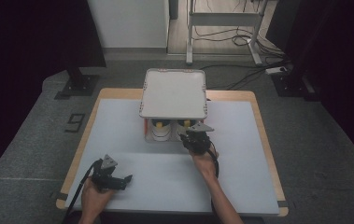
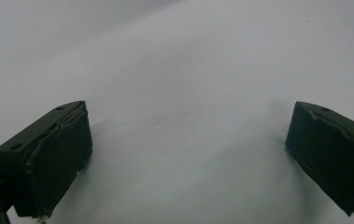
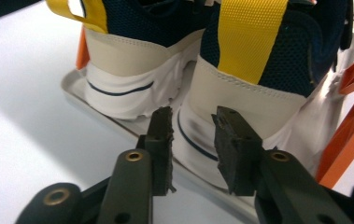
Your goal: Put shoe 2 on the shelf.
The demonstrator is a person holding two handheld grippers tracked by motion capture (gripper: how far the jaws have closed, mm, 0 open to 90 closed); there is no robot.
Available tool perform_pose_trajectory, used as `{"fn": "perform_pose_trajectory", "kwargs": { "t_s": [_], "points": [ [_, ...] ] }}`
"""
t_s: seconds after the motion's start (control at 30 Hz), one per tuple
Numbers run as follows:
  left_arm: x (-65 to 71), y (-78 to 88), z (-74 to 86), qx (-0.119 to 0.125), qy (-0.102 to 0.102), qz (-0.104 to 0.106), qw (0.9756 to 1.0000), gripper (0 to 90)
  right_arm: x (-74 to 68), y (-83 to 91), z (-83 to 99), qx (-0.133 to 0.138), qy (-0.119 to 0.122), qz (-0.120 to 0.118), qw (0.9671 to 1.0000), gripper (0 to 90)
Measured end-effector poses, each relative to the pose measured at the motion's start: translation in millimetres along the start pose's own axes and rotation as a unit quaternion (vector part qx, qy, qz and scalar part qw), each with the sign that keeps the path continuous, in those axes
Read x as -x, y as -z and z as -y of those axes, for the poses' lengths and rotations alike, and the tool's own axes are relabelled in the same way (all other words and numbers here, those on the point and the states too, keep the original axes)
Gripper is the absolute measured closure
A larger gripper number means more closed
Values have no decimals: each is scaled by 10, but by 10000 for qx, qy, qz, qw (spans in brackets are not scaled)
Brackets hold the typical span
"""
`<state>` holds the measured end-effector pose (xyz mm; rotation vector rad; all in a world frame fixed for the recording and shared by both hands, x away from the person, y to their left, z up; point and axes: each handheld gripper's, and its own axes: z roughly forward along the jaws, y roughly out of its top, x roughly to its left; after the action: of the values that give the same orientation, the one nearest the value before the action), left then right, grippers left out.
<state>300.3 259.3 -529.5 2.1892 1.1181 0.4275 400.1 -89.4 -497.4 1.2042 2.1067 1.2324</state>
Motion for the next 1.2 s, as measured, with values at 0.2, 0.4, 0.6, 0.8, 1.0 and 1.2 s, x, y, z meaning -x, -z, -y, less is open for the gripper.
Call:
{"fn": "perform_pose_trajectory", "kwargs": {
  "t_s": [0.2,0.4,0.6,0.8,1.0,1.2],
  "points": [
    [1,-1,1,9,0,-7,10000,4,-11,107,-6,-33,17,-326,9995,469],
    [1,-1,1,10,-4,-8,10000,4,-19,219,-20,-307,214,-574,9976,258],
    [2,0,1,10,-4,-10,10000,5,-14,403,-21,-379,353,-515,9973,122],
    [1,0,0,6,-9,-4,10000,5,6,596,3,-561,649,-487,9951,0],
    [1,0,1,10,-4,-7,10000,5,108,815,68,-547,774,-373,9948,0],
    [1,0,0,10,-7,-8,10000,5,273,1074,155,-518,761,-155,9956,0]
  ]
}}
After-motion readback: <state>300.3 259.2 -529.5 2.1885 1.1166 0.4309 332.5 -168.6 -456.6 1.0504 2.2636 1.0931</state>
